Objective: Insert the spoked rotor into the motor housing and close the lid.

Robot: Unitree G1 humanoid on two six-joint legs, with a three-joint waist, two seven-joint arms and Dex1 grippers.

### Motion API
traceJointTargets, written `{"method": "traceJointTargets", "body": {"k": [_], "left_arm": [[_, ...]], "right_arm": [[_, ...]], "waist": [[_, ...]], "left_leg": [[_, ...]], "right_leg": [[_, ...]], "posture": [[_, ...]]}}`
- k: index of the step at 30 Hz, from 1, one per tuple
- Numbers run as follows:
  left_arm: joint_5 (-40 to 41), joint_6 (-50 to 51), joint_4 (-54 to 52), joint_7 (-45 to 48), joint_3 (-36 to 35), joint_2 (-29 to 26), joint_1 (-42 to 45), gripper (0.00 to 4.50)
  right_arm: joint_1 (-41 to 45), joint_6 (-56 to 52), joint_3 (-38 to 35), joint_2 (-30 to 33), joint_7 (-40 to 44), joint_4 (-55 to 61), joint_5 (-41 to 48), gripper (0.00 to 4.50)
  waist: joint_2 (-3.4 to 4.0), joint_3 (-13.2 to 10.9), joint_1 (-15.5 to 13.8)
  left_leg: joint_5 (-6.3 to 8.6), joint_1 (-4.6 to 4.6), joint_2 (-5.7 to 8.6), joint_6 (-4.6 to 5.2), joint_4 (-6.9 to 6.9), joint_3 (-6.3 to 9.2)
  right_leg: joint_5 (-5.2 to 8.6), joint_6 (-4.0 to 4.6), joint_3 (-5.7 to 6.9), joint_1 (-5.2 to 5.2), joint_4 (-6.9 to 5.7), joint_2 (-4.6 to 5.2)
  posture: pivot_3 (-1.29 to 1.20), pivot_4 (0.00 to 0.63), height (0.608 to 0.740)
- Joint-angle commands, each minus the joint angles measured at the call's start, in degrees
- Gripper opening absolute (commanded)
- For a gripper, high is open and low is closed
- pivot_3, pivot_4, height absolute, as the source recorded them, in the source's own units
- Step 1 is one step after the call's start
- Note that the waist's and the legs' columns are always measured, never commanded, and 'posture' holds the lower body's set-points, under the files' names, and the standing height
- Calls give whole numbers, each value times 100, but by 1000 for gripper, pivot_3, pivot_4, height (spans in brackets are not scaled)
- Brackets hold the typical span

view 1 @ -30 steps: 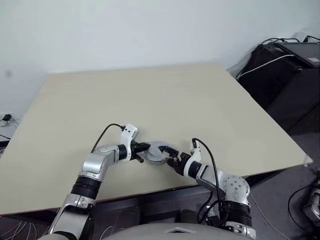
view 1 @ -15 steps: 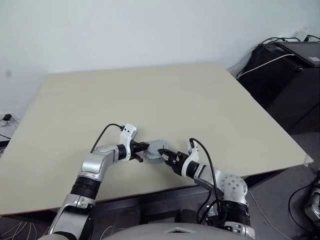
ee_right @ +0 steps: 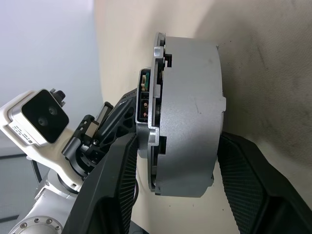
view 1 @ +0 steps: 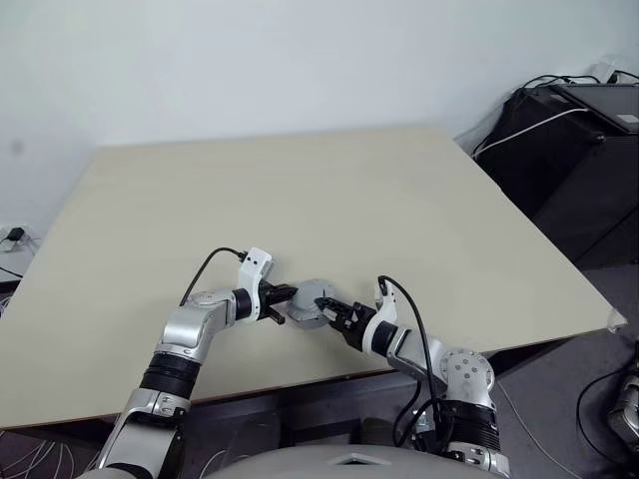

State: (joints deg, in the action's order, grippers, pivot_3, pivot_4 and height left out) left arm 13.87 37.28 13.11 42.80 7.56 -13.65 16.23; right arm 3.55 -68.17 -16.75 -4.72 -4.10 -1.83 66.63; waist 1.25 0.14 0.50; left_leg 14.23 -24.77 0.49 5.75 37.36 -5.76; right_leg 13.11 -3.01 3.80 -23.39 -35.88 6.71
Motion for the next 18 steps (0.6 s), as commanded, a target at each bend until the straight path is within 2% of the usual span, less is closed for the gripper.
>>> {"method": "traceJointTargets", "body": {"k": [1,9,18], "left_arm": [[28,135,44,117,349,175,-65,0],[23,123,55,125,352,173,-39,0],[31,121,1,122,332,206,-10,0]], "right_arm": [[189,-6,268,-462,65,169,230,2199],[169,352,465,-315,130,344,-233,2199],[71,1120,1098,359,439,684,-1721,2199]], "waist": [[0,0,0],[1,1,3],[12,16,-36]], "left_leg": [[0,0,0,0,0,0],[0,3,0,0,0,0],[-2,10,2,-2,3,-1]], "right_leg": [[0,0,0,0,0,0],[0,0,0,2,-1,0],[-6,1,2,10,-5,1]], "posture": [[0,0,740],[0,0,740],[0,0,740]]}}
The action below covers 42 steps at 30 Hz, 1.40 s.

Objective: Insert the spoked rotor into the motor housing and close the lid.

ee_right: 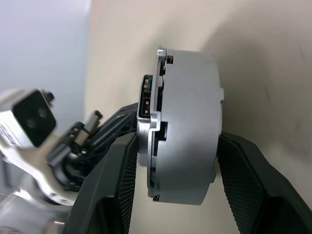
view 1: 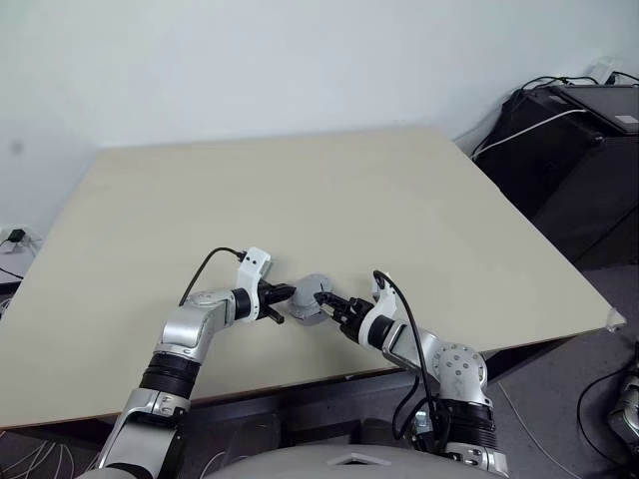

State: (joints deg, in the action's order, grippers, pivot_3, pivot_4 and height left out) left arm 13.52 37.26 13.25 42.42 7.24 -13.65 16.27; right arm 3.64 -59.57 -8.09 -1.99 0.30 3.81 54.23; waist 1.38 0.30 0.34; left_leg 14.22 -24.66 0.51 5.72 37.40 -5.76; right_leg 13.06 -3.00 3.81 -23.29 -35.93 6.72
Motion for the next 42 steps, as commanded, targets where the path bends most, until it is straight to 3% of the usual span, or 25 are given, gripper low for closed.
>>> {"method": "traceJointTargets", "body": {"k": [1,8,14,21,27,32,42], "left_arm": [[67,119,-13,162,363,206,-17,0],[56,85,37,190,374,214,4,0],[46,66,75,199,384,233,34,0],[94,-17,40,158,291,256,27,0],[35,-694,-188,-1,165,310,-196,0],[30,-1238,-399,-235,24,347,-393,0],[178,-1370,-673,-317,-108,300,-535,0]], "right_arm": [[63,373,149,121,-2,159,-530,2199],[136,590,-211,182,51,186,-650,4485],[114,814,-161,184,62,299,-955,4485],[-199,3165,1543,1214,979,1146,-3276,4485],[-74,3777,2395,1880,1515,994,-4429,4485],[-32,3655,2669,1683,1338,783,-4952,4485],[-96,3643,3225,1369,1315,649,-5720,4485]], "waist": [[-1,0,-34],[-11,-8,-136],[-11,-8,-135],[-15,-12,-140],[-49,-36,-134],[-76,-57,-133],[-77,-60,-108]], "left_leg": [[0,0,0,0,1,0],[2,-15,6,3,13,-4],[0,-10,-4,0,13,-3],[4,-15,4,9,17,-5],[2,-9,-6,9,36,-5],[1,-13,-6,7,39,-4],[-5,-15,-7,-4,36,-5]], "right_leg": [[-1,-1,0,0,0,0],[-2,-2,-2,-4,8,2],[-1,-1,0,-4,1,-4],[0,-3,0,-4,10,-4],[0,-3,5,5,1,-14],[-3,-2,2,3,0,-8],[-3,-2,3,-2,-1,-13]], "posture": [[0,0,740],[0,0,740],[0,0,740],[0,0,740],[0,0,740],[0,0,740],[0,0,740]]}}
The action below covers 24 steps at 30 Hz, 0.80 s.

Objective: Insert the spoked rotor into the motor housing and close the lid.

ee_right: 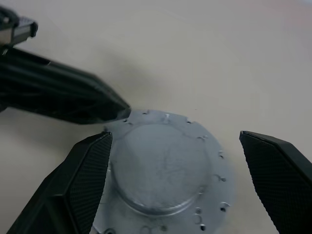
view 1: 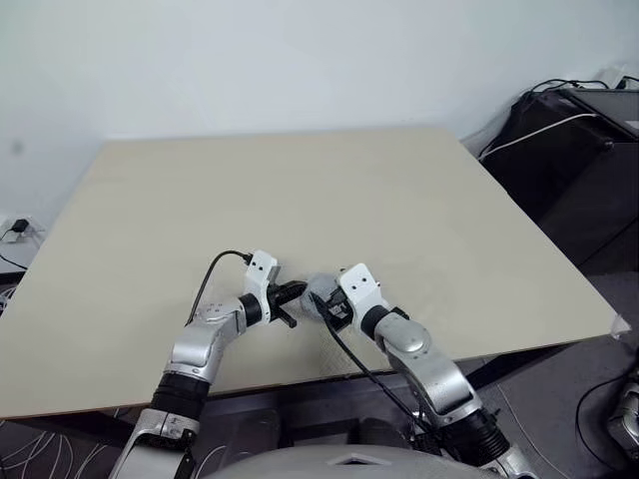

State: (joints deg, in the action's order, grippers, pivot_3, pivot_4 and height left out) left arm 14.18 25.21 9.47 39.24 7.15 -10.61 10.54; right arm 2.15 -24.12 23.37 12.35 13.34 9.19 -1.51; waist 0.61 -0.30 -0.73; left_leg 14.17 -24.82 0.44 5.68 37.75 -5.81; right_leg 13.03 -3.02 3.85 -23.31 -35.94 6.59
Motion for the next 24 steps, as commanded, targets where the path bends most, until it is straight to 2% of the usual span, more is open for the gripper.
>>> {"method": "traceJointTargets", "body": {"k": [1,12,24], "left_arm": [[121,-183,-307,12,-104,-6,34,0],[151,-903,-426,-103,-275,65,-123,0],[398,-804,-837,-309,-464,60,-505,0]], "right_arm": [[33,87,109,-74,30,121,-183,4485],[-46,20,65,-232,58,-4,-330,4485],[7,-50,-344,-586,-104,-502,-217,4485]], "waist": [[0,0,-1],[-2,-1,1],[-2,-1,2]], "left_leg": [[0,0,0,-1,1,0],[-13,4,-1,-21,4,-1],[-13,19,-2,-21,11,-2]], "right_leg": [[0,0,1,0,0,0],[0,-1,14,5,-5,-10],[-2,-4,23,24,-7,-15]], "posture": [[0,0,740],[0,0,740],[0,0,740]]}}
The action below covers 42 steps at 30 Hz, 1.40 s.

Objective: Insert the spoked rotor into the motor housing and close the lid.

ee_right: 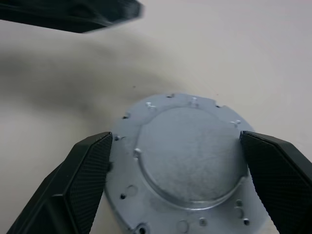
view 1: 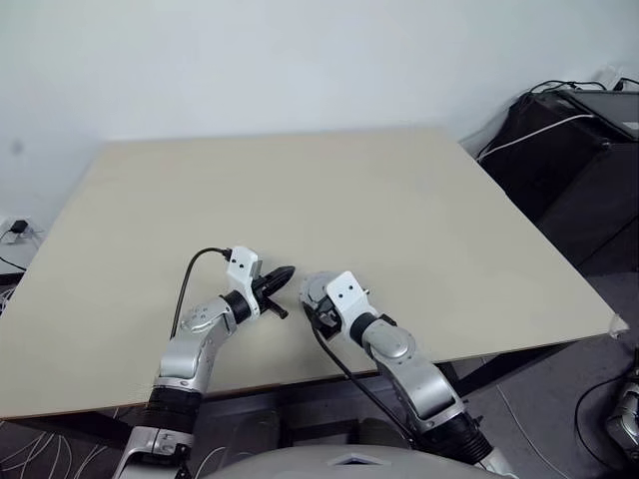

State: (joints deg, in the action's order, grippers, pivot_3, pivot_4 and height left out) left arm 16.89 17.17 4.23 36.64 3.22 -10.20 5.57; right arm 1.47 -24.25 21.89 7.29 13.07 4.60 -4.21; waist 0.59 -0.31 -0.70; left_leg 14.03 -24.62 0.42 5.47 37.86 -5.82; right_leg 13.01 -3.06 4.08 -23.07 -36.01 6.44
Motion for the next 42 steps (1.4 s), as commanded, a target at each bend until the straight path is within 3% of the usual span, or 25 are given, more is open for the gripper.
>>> {"method": "traceJointTargets", "body": {"k": [1,9,14,32,42], "left_arm": [[144,16,-343,-65,-79,17,-37,0],[230,102,-514,-136,-58,0,-228,0],[267,62,-585,-161,-51,0,-274,0],[292,37,-623,-142,-66,-15,-304,0],[312,44,-594,-141,-97,-59,-291,0]], "right_arm": [[71,-65,-241,-123,-87,-60,77,4485],[10,-210,-262,-241,-1,-56,55,4485],[-3,-241,-242,-240,31,-29,18,3273],[42,-582,-118,16,509,9,24,3241],[136,-1296,-336,-189,256,-101,37,3241]], "waist": [[0,0,1],[2,2,9],[4,2,11],[4,4,0],[-4,18,2]], "left_leg": [[0,1,0,0,0,0],[-2,4,-1,-4,0,0],[-3,9,-1,-6,0,0],[-3,10,0,-7,-1,0],[-2,27,-2,-6,-1,0]], "right_leg": [[-1,-1,0,1,0,0],[-1,-2,-1,2,-1,-4],[-1,-2,0,6,-3,-5],[-1,-1,3,9,0,-7],[-1,-1,2,24,-2,-5]], "posture": [[0,0,740],[0,0,740],[0,0,740],[0,0,740],[0,0,740]]}}
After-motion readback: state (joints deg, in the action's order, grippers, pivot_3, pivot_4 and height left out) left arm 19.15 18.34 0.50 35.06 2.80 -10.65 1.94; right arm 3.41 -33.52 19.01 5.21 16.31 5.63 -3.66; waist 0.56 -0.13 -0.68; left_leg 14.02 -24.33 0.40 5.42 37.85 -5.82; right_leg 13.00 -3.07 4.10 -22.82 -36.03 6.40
